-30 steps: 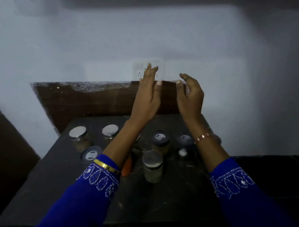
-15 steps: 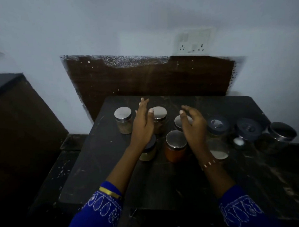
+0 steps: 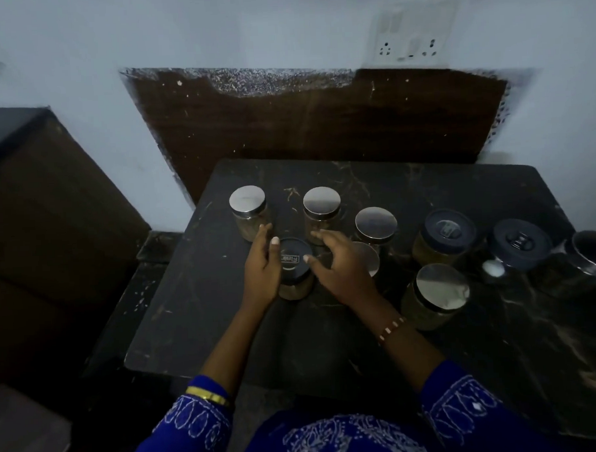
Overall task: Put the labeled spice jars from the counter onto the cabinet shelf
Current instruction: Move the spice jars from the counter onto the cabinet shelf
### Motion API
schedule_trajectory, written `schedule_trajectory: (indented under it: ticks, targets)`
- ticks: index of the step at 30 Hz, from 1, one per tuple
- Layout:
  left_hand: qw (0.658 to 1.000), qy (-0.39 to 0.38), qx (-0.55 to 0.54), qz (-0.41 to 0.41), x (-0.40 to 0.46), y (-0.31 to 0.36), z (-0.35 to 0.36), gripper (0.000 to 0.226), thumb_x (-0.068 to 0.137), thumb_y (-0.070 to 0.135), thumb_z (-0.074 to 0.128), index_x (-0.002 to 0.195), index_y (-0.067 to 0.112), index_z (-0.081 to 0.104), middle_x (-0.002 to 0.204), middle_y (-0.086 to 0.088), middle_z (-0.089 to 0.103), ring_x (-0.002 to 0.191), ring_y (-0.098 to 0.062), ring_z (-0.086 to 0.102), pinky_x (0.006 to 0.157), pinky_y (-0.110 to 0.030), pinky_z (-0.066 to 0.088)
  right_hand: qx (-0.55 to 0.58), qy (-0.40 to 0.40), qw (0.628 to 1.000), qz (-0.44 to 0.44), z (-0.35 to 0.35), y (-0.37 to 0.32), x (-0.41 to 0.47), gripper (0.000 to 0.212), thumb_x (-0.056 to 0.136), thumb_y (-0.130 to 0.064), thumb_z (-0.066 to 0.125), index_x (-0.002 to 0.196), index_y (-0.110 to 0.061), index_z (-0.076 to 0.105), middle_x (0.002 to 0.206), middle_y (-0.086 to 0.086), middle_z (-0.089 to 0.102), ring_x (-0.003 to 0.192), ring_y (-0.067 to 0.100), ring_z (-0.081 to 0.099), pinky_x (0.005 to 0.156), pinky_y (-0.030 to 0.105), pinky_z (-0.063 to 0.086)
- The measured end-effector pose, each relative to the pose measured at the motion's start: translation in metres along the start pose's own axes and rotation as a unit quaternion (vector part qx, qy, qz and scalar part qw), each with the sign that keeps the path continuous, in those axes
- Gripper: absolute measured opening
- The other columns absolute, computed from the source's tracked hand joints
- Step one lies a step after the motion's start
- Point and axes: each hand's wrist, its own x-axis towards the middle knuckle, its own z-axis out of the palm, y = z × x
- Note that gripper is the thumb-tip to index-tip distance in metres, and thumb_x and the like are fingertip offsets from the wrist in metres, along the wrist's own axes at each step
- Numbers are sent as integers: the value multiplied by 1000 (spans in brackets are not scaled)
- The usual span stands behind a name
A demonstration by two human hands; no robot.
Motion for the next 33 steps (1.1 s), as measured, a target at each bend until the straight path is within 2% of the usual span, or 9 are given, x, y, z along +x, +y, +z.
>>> schedule_trajectory:
  ticks: [4,10,14,18,21,24,27,30,33]
  targets:
    - [998,28,-31,-41,-6,-11,-5,37,98,15,37,133,6,45,132,-10,52,118,-11,46,92,-6,35,-11,-85,996,15,16,6,4,67,79,-19,71,137,-4,42,140,13,42,130,22,41,105,19,28]
    - [990,-7,-66,-124,-4,-30,-9,34,98,13,38,128,4,49,130,-13,55,112,-15,51,94,-23,39,-53,-161,985,40,45,16,6,96,71,-28,77,147,-14,21,151,10,19,139,25,26,111,27,25]
    - [985,-66,-84,-139,1,-32,-14,32,97,9,36,124,3,53,125,-16,58,106,-17,54,93,-28,43,-29,-136,988,70,61,17,10,104,67,-24,81,148,-14,16,150,15,15,139,27,27,109,24,26]
    - [978,-98,-94,-160,6,-29,-25,33,97,9,36,125,2,52,126,-19,58,117,-30,54,102,-40,43,-17,-115,989,92,68,10,17,106,64,-24,83,148,-14,19,140,14,29,132,26,37,106,24,31]
    - [975,-110,-116,-155,10,-26,-37,32,97,9,36,123,2,54,126,-19,58,119,-29,53,100,-36,42,-17,-66,993,101,64,4,14,103,62,-27,84,146,-16,26,136,12,36,129,24,41,99,17,29]
    - [972,-145,-145,-117,11,-19,-48,31,96,8,39,123,4,54,125,-15,59,114,-22,56,93,-24,46,38,-3,993,110,50,-4,9,101,59,-24,86,144,-17,33,133,9,42,126,19,45,99,14,30]
    - [964,-189,-168,-78,11,-6,-52,27,95,8,40,119,11,53,117,-4,60,100,-7,59,82,-12,50,141,18,984,110,31,-19,8,98,60,-18,86,142,-15,32,138,7,46,126,19,47,104,28,41]
    - [952,-223,-178,-108,18,9,-52,34,99,21,31,119,7,54,119,-13,61,106,-20,61,90,-27,50,252,11,963,97,11,-34,9,89,66,-12,81,140,-22,32,135,-4,48,120,7,53,96,27,49]
    - [900,-285,-274,-184,26,17,-55,40,99,35,25,102,20,62,93,-2,75,85,-11,71,71,-24,58,368,4,925,94,-5,-44,10,78,68,-11,73,136,-24,35,127,-12,47,110,1,57,81,22,55]
